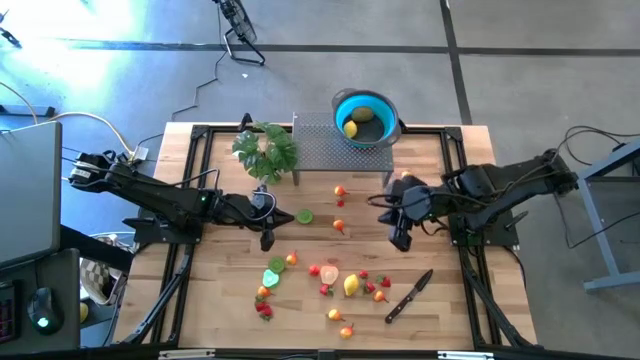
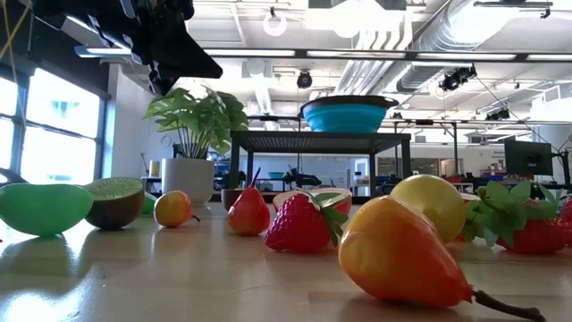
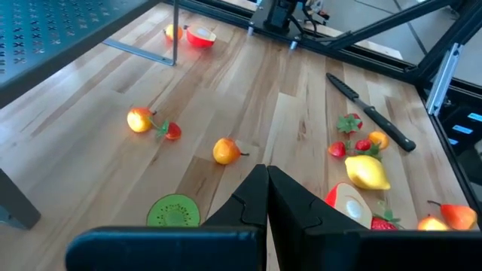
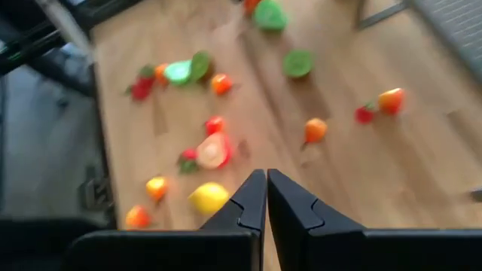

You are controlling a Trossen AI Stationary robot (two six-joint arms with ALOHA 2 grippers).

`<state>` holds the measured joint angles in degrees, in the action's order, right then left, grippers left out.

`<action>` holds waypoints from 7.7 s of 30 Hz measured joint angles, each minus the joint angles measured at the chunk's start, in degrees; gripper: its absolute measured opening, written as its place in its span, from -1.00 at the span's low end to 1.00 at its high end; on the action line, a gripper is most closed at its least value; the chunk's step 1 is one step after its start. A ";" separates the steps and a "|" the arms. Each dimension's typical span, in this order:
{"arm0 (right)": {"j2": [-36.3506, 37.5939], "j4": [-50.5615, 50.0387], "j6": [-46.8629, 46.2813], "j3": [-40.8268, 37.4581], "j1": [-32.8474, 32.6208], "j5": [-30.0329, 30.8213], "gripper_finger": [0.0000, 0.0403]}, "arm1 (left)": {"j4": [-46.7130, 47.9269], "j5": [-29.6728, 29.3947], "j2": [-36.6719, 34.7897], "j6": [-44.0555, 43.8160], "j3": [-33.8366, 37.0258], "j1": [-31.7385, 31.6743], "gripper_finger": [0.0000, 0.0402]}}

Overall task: Pick & Place Fruit
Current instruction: Put the red strawberry in the blue bowl on the shelf

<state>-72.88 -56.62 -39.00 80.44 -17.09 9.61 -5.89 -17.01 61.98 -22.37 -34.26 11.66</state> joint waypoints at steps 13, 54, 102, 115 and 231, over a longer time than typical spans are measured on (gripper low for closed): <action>-0.05 -2.52 -0.47 0.02 -3.28 -9.80 -0.97 | 0.00 0.02 0.00 0.00 0.00 0.00 -1.00; -16.53 -4.13 -4.72 0.09 -12.53 -0.70 0.17 | -0.02 0.04 0.00 -6.31 0.00 -0.02 -1.00; -19.74 33.08 -10.35 -31.92 -13.30 -5.05 0.15 | 0.53 0.02 0.00 -6.01 0.00 -0.02 -1.00; -19.74 36.04 -11.78 -34.14 -13.30 -4.92 0.01 | 1.57 0.02 0.00 -6.03 0.00 -0.02 -1.00; -1.68 38.66 22.80 -10.54 40.07 17.32 -0.99 | 1.59 -9.51 0.00 -5.79 0.00 -0.02 -1.00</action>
<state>-74.56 -17.96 -16.21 69.91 22.98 26.93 -4.30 -26.52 61.98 -28.16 -34.26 11.64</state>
